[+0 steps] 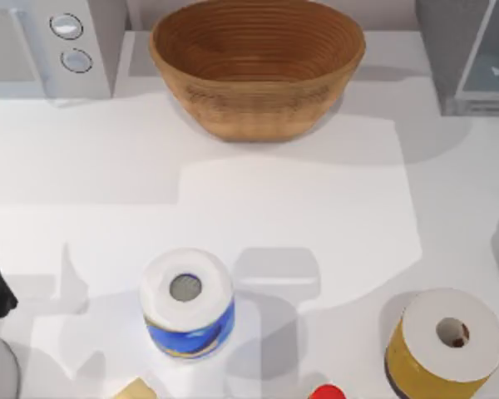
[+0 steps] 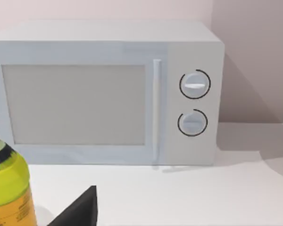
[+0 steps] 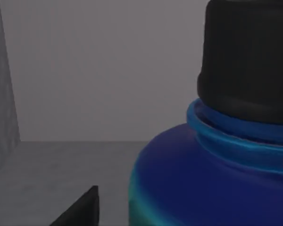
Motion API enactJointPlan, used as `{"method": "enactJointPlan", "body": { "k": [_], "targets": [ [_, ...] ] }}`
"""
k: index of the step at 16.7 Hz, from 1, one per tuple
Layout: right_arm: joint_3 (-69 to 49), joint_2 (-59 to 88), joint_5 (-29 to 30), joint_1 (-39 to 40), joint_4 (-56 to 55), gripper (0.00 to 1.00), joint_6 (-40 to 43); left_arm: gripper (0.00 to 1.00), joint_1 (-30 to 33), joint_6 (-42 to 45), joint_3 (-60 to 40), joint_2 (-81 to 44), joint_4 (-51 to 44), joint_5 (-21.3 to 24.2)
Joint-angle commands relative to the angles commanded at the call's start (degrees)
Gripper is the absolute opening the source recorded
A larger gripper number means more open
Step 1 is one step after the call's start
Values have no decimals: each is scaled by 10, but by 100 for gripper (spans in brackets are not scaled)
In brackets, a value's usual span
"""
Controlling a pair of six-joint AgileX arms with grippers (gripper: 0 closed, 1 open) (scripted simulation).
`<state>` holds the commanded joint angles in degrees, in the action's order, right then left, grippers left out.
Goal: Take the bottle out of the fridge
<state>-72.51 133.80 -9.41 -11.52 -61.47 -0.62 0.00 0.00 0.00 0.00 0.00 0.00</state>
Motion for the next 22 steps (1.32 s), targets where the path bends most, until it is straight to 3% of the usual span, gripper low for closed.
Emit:
{"method": "enactJointPlan", "body": {
  "k": [2, 15, 22],
  "targets": [
    [0, 0, 0, 0, 0, 100, 0, 100, 0, 0, 0, 0, 0, 0],
    [0, 0, 0, 0, 0, 2, 0, 100, 0, 0, 0, 0, 0, 0],
    [0, 0, 0, 0, 0, 0, 0, 100, 0, 0, 0, 0, 0, 0]
  ]
}}
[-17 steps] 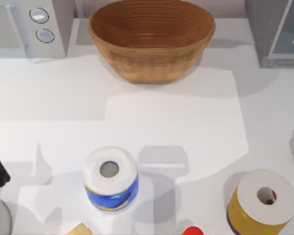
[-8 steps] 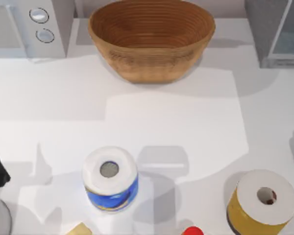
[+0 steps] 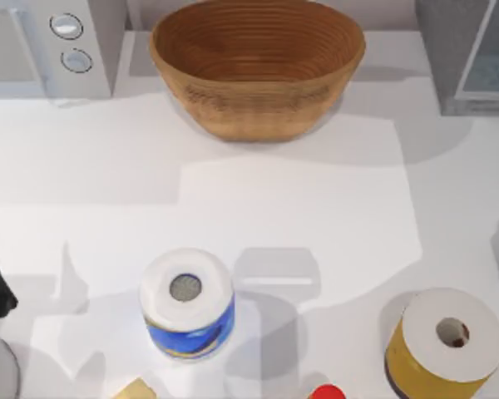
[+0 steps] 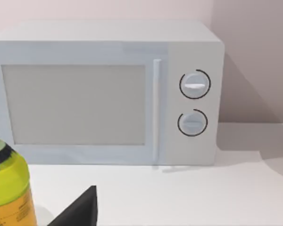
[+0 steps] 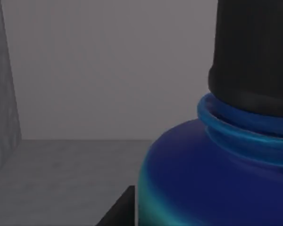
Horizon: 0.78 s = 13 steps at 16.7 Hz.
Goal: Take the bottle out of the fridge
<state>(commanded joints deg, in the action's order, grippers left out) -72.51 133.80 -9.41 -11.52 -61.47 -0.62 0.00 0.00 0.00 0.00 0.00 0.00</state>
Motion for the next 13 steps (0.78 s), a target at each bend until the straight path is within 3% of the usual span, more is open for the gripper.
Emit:
{"method": "enactJointPlan", "body": {
  "k": [13],
  "targets": [
    [-12, -76, -1, -2, 87, 0, -2, 100, 0, 0, 0, 0, 0, 0]
  ]
}}
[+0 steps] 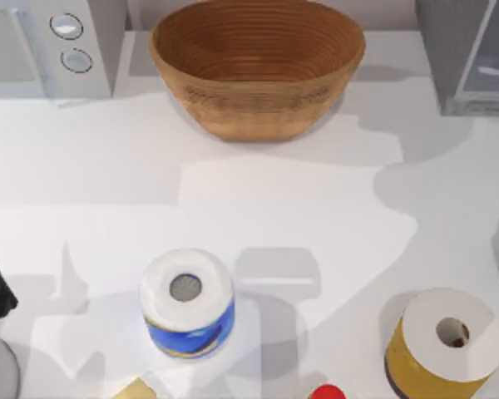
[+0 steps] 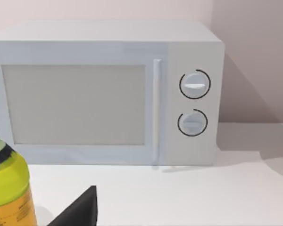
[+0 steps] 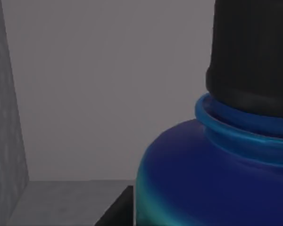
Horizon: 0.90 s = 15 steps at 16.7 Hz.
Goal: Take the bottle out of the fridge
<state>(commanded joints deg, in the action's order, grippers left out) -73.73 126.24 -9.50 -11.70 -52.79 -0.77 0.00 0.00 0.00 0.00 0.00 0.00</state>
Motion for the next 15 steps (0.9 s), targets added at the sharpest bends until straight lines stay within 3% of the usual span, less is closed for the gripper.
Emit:
{"method": "enactJointPlan", "body": {
  "k": [6, 15],
  "targets": [
    [41, -32, -9, -5, -27, 0, -2, 100, 0, 0, 0, 0, 0, 0],
    [266, -152, -30, -27, -110, 0, -2, 100, 0, 0, 0, 0, 0, 0]
  ]
}}
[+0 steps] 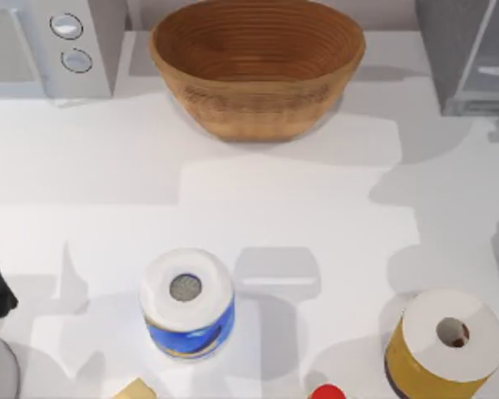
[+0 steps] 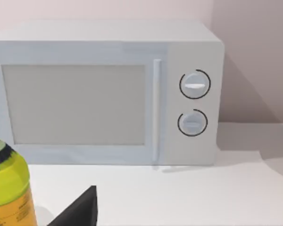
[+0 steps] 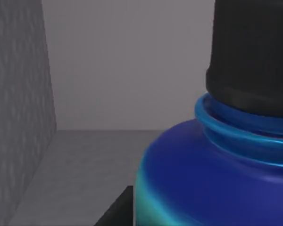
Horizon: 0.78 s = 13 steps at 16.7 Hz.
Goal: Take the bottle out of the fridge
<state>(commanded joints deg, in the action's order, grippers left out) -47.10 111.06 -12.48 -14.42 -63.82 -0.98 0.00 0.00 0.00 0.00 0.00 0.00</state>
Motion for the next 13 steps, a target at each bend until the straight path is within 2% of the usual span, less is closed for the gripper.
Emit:
{"method": "enactJointPlan", "body": {
  "k": [7, 13],
  "targets": [
    [8, -16, 1, 5, 8, 0, 0, 100, 0, 0, 0, 0, 0, 0],
    [81, -191, 21, 30, 110, 0, 4, 100, 0, 0, 0, 0, 0, 0]
  ]
}}
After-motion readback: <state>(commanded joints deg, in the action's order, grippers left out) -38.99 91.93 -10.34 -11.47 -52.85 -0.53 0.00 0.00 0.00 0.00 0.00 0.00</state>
